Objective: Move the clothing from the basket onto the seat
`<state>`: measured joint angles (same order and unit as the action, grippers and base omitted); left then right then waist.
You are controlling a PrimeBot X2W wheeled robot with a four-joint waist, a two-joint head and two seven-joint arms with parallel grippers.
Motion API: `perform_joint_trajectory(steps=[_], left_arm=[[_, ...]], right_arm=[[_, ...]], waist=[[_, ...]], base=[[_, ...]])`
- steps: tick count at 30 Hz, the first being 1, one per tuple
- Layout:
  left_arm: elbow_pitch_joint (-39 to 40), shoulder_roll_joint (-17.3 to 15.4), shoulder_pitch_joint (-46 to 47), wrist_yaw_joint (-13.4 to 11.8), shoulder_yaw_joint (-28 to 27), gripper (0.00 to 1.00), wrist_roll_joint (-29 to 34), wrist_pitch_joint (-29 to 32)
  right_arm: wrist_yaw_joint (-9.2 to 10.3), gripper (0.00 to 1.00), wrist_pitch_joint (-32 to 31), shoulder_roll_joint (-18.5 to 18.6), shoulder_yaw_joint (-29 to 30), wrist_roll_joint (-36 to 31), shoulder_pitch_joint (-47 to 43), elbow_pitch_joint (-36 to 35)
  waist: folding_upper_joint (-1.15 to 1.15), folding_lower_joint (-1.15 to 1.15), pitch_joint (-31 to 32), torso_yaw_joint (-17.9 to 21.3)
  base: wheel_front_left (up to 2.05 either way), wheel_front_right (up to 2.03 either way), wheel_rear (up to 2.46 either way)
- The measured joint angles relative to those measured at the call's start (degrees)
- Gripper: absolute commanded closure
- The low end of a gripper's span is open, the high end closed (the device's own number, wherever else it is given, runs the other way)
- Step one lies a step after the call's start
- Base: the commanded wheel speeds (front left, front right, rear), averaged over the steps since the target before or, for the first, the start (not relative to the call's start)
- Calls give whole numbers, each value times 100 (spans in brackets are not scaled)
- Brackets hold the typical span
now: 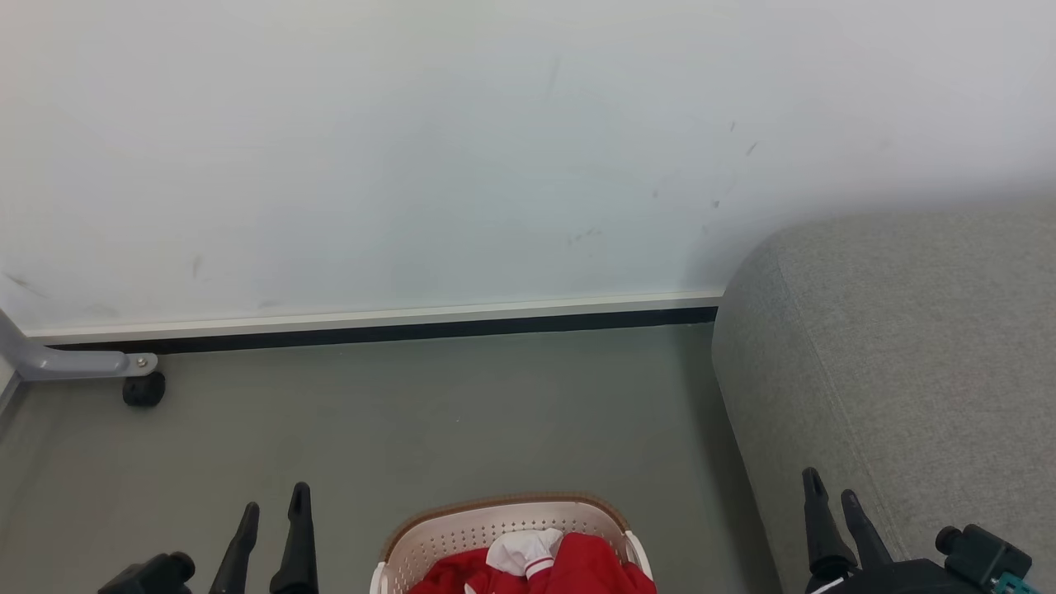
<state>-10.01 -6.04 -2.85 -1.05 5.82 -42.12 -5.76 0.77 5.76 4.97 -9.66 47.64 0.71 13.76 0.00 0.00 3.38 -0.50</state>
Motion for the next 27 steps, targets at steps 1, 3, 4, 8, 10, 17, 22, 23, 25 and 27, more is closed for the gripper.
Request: perform_joint_trajectory(steps=[1,3,4,8,10,17,22,23,25,27], left_arm=[[4,-4,-17,-1,7,0,65,-36],[19,-12,-27,-23,22,0,200,-60],[29,-12,-29,-49,31,0,311,-98],[73,-26,-78,-99,47,0,560,-149],[76,-36,-127,-107,54,0,738,-201],[110,-68,-227,-204,83,0,1185,-326],[115,-75,-264,-256,127,0,1528,-408],[119,-79,-280,-257,136,0,1583,-450],[126,-94,-331,-277,153,0,1766,-489],[135,-103,-366,-301,163,0,1874,-503]], right_arm=[[29,0,38,3,-23,-80,-8,-4],[34,0,59,19,-68,-200,-12,-12],[57,0,92,26,-93,-260,-12,-19],[82,0,153,60,-189,-546,-14,-37],[118,0,199,71,-233,-682,-18,-42],[175,0,337,100,-392,-1156,-41,-64],[186,0,410,133,-498,-1480,-46,-87],[218,0,447,137,-520,-1552,-50,-94],[232,0,474,144,-555,-1649,-69,-105],[233,0,512,155,-590,-1786,-103,-119]], waist=[[0,0,4,-1],[0,0,13,-4],[0,0,18,-5],[0,0,35,-9],[0,0,43,-10],[0,0,69,-8],[0,0,88,-6],[0,0,92,-6],[0,0,100,-6],[0,0,108,-7]], base=[[0,0,0],[0,0,0],[0,0,0],[0,0,0],[0,0,0],[0,0,0],[0,0,0],[0,0,0],[0,0,0],[0,0,0]])
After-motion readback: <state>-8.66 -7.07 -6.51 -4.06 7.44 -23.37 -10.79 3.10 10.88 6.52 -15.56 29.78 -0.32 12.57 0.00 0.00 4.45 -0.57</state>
